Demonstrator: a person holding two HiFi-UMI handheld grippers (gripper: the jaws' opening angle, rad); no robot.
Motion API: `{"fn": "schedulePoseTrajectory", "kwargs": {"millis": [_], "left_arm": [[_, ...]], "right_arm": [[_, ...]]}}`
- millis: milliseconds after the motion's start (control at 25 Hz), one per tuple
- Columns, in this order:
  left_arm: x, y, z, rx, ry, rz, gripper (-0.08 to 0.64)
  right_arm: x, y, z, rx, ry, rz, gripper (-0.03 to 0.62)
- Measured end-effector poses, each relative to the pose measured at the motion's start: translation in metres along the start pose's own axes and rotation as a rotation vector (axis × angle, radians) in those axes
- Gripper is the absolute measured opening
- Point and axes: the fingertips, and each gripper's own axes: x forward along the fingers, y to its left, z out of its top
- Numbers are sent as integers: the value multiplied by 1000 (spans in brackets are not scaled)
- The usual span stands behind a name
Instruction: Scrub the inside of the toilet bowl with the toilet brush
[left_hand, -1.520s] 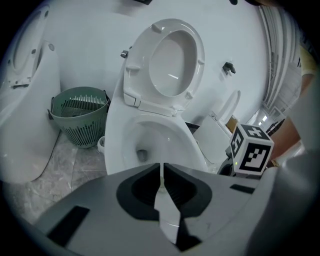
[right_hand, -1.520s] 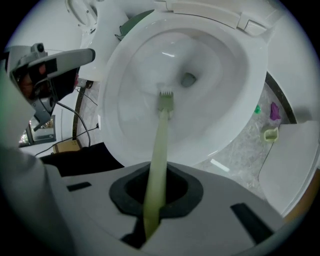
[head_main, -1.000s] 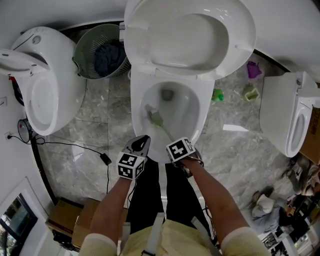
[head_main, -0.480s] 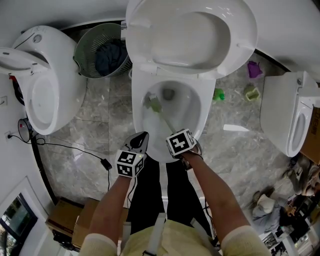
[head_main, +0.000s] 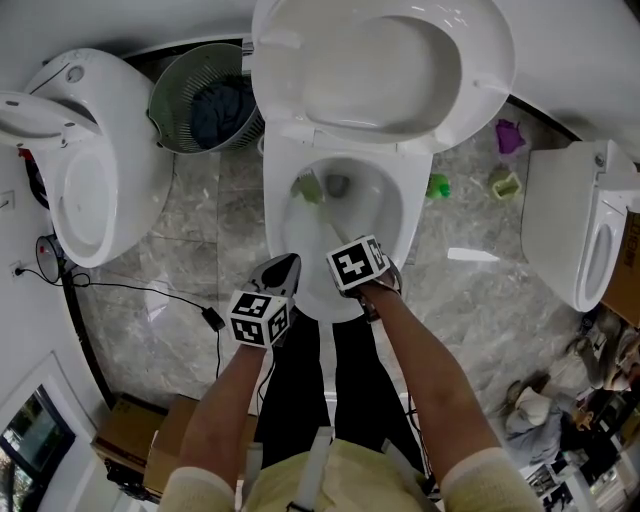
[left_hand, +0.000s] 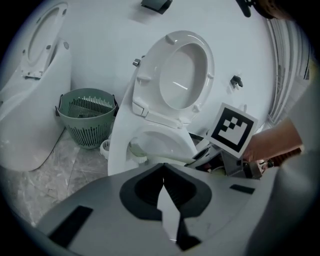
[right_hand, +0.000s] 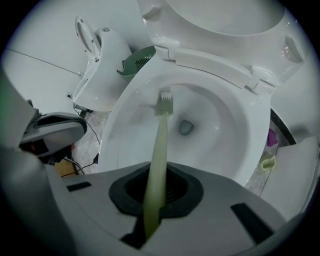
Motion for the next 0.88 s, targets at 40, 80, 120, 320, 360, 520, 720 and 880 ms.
{"fn": "schedulePoseTrajectory", "kwargs": {"millis": [40, 80, 120, 320, 360, 520, 720, 880], "left_arm": [[1, -1, 1, 3, -1, -2, 11], [1, -2, 2, 5, 0, -2, 11], [2, -2, 2, 7, 0, 0, 11], [2, -1, 1, -20, -12, 20, 11], [2, -1, -1, -27, -8, 17, 11], [5, -7, -4, -43, 11, -5, 11], [9, -12, -4, -12, 17, -19, 11], [9, -14, -2, 12, 17, -27, 11]], "right_arm": [[0, -4, 1, -1, 4, -8, 28], [1, -9, 2, -3, 9, -16, 28], [0, -14, 2, -4, 12, -27, 28], [-7, -47, 4, 15, 0, -94, 28], [-9, -52, 4, 15, -1, -106, 28], [-16, -72, -6, -5, 7, -164, 28], [-17, -88, -25, 38, 23, -203, 28], [-21, -93, -39, 48, 39, -232, 28]]}}
